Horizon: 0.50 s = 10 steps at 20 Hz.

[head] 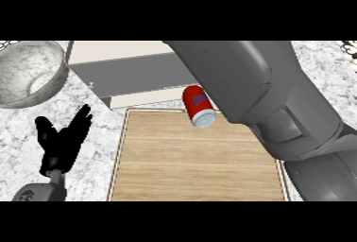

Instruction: Pick the croissant from the tray and place it in the tiered shelf

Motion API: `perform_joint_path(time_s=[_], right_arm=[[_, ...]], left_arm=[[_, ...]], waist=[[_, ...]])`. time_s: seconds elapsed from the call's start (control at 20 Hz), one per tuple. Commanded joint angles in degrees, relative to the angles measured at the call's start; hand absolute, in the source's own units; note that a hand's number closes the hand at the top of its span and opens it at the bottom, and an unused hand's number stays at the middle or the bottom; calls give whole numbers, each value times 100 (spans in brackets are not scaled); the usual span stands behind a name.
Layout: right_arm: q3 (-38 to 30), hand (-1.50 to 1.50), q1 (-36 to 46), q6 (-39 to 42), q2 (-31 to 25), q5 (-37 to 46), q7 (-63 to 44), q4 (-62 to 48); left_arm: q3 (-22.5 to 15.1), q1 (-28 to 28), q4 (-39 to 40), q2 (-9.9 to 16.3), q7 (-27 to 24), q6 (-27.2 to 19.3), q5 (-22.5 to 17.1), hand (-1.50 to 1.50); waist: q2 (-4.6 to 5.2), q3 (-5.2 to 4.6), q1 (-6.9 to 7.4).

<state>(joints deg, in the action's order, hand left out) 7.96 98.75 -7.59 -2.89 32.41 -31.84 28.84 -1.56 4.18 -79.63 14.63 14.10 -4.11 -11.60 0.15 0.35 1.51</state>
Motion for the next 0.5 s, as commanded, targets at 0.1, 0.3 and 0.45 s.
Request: perform_joint_path(time_s=[0.1,0.3,0.45], right_arm=[[-366,150,149,-349,-66,-58,-93,-296],[-782,-150,-110,-966,-15,-342,-95,-83],[-1001,-150,-39,-1450,158,-452,-70,-13]], left_arm=[[19,-263,67,17,122,218,-129,0],[-12,-266,291,-83,-94,83,69,0],[28,-153,347,-58,57,147,5,0]], waist=[[34,-44,51],[29,-41,-15],[33,-42,-6]])
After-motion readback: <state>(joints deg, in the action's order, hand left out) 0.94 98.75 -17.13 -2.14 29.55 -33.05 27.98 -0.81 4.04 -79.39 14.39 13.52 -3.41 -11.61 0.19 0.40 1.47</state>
